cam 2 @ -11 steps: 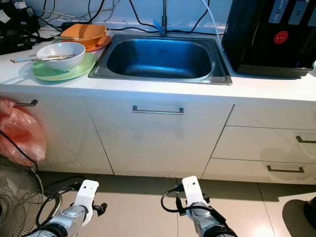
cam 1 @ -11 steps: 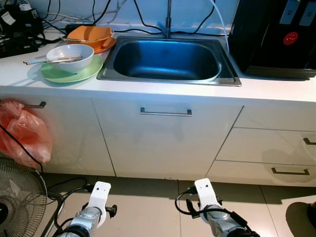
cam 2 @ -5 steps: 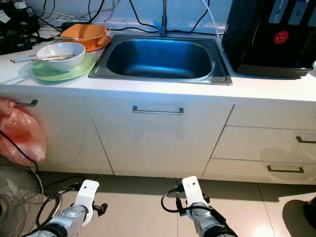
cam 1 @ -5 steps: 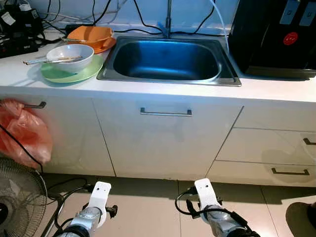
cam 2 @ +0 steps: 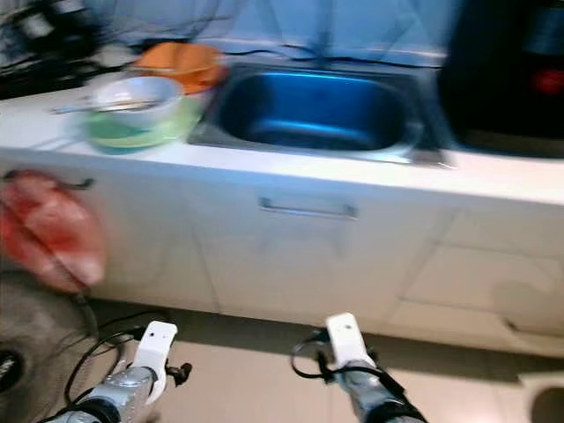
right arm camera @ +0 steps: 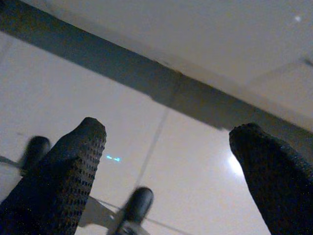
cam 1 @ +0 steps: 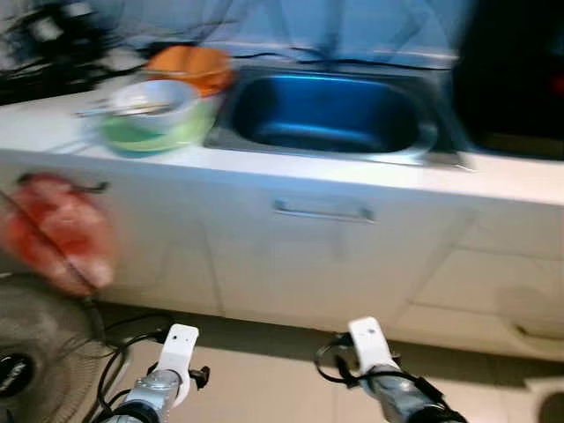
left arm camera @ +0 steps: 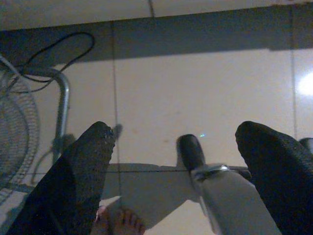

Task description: Kitchen organization

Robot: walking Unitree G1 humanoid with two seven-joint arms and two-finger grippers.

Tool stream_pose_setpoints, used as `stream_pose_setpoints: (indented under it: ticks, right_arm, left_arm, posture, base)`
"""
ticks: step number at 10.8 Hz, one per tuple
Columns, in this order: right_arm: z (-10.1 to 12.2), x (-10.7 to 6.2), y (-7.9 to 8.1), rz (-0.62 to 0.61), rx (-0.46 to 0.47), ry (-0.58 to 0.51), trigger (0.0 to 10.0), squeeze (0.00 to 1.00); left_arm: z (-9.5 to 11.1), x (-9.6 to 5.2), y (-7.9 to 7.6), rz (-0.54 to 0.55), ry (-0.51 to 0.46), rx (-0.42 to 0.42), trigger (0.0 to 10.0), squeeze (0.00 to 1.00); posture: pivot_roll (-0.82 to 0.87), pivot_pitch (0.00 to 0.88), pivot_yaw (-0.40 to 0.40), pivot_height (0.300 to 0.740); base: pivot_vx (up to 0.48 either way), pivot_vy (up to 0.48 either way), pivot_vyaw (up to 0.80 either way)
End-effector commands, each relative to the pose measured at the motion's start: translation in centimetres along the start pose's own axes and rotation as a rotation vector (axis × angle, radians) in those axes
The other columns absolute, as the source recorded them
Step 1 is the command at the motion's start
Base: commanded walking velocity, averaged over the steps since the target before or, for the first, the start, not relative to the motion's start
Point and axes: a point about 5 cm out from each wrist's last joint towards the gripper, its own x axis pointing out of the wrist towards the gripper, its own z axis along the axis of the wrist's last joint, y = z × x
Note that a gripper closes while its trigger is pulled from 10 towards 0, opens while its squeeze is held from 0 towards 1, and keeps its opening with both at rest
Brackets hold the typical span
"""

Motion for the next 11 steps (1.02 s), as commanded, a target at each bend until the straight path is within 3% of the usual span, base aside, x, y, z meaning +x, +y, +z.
stream_pose_setpoints:
  ticks: [1, 11]
  right_arm:
    - [-0.04, 0.00, -0.10, 0.000, -0.017, 0.006, 10.0, 0.00]
    - [-0.14, -0.01, 0.17, 0.006, -0.019, 0.009, 10.0, 0.00]
  left_arm:
    - [-0.04, -0.01, 0.09, 0.001, 0.006, -0.005, 10.0, 0.00]
    - [-0.21, -0.04, 0.25, 0.002, 0.014, 0.005, 10.0, 0.00]
  posture:
    - [0.03, 0.000, -0.006, 0.740]
    - [0.03, 0.000, 0.001, 0.740]
  base:
    - [0.304, 0.371, 0.00]
    - [0.269, 0.393, 0.00]
